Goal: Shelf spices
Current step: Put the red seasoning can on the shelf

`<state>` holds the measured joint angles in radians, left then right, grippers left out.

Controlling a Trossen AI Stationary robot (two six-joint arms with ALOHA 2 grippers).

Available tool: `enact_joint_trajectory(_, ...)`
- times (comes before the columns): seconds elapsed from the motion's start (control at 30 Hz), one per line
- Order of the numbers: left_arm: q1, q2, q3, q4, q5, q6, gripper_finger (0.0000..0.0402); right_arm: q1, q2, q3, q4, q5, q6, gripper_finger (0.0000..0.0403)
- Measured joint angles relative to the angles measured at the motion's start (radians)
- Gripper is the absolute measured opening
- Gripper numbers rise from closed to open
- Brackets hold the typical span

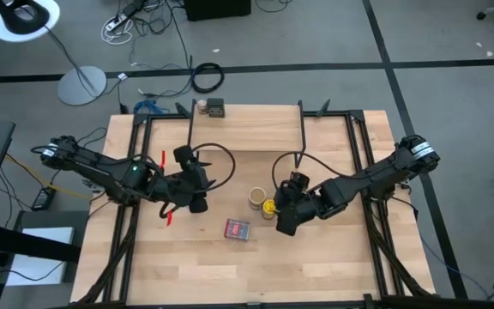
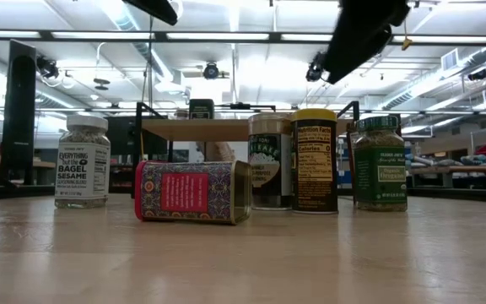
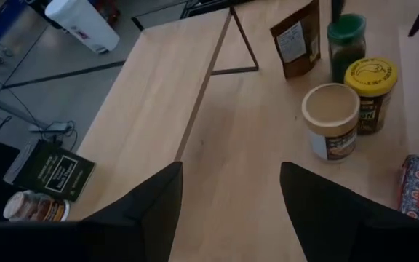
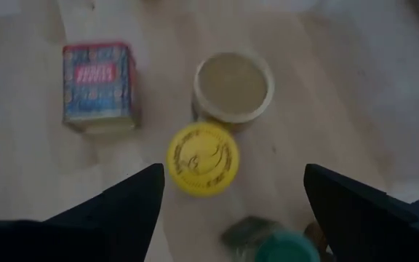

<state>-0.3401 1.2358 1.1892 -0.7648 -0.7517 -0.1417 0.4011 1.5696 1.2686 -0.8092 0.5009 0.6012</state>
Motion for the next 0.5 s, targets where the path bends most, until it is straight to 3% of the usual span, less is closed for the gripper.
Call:
enact_joint_trajectory(0.23, 0.0, 0.0, 0.0, -0.054, -0.001, -0.027, 0.0234, 0.003, 0.0, -0.001, -0.137, -0.057, -0.024, 0.0326)
enact_joint_trajectory(0.5, 0.0, 0.0, 0.0, -0.057, 0.009, -0.032, 0.0235, -0.014, 0.0, -0.001, 0.129, -0.086, -0.152, 0.0325)
